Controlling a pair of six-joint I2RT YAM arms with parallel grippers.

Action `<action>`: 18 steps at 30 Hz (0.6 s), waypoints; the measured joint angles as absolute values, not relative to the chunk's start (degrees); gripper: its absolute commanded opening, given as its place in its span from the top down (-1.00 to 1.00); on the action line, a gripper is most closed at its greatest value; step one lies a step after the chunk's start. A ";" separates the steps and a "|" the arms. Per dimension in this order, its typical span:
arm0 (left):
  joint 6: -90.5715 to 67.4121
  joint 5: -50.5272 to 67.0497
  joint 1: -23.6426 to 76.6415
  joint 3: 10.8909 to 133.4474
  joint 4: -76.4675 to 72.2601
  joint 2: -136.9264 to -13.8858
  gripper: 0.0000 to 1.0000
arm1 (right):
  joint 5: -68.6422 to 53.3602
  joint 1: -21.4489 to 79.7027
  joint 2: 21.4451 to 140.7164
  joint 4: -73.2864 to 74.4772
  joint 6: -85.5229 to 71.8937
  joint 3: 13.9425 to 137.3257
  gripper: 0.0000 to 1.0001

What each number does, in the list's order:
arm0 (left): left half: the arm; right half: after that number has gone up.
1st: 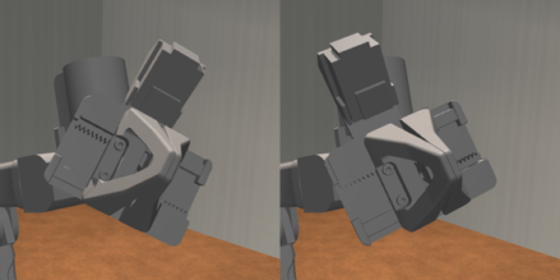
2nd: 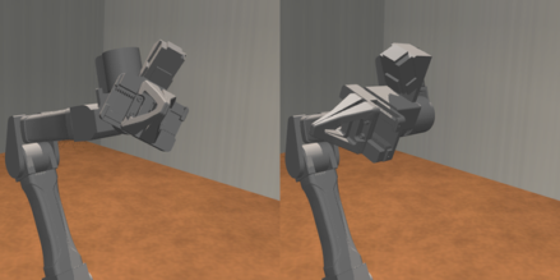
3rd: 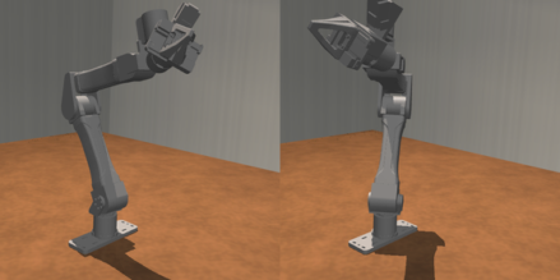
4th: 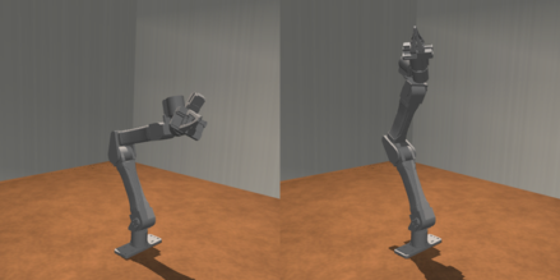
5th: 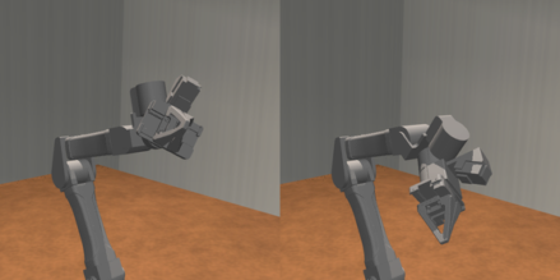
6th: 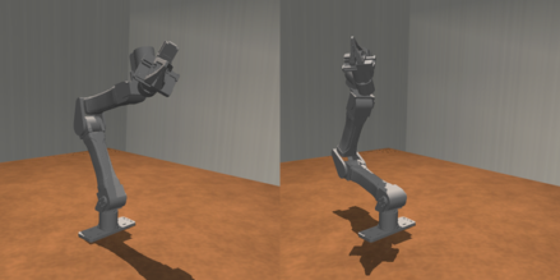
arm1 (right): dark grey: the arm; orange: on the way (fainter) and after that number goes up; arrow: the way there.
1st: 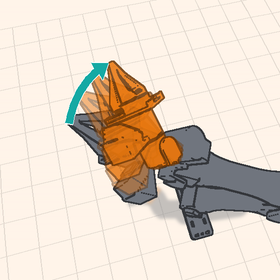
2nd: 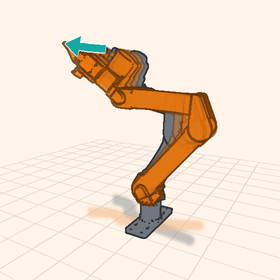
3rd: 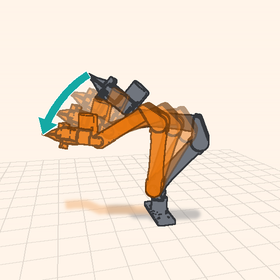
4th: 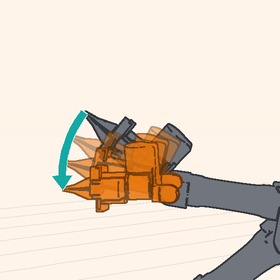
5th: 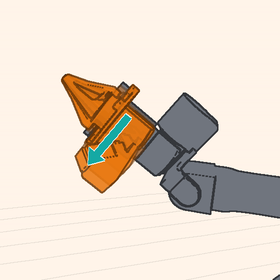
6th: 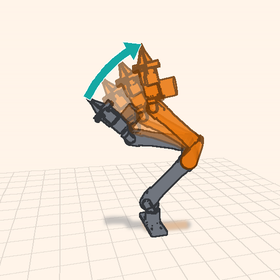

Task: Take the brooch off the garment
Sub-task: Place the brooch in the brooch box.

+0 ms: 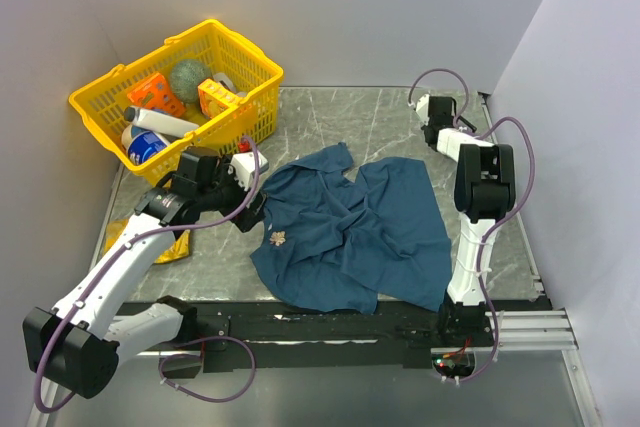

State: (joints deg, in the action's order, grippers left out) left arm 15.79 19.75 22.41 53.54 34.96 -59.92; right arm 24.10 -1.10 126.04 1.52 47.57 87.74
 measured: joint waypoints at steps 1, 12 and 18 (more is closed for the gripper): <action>15.79 19.77 22.41 53.54 34.96 -59.94 -0.92 | 24.16 -1.17 126.04 1.43 47.57 87.74 1.00; 15.79 20.18 22.41 53.54 34.96 -60.51 -0.92 | 23.27 -1.17 126.04 2.00 47.27 87.74 1.00; 15.77 20.29 22.39 53.54 34.98 -60.66 -0.92 | 22.59 -1.17 126.04 2.79 46.74 87.74 0.65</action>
State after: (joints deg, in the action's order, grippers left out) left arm 15.77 20.29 22.39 53.54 34.98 -60.66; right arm 22.59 -1.17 126.04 2.79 46.74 87.74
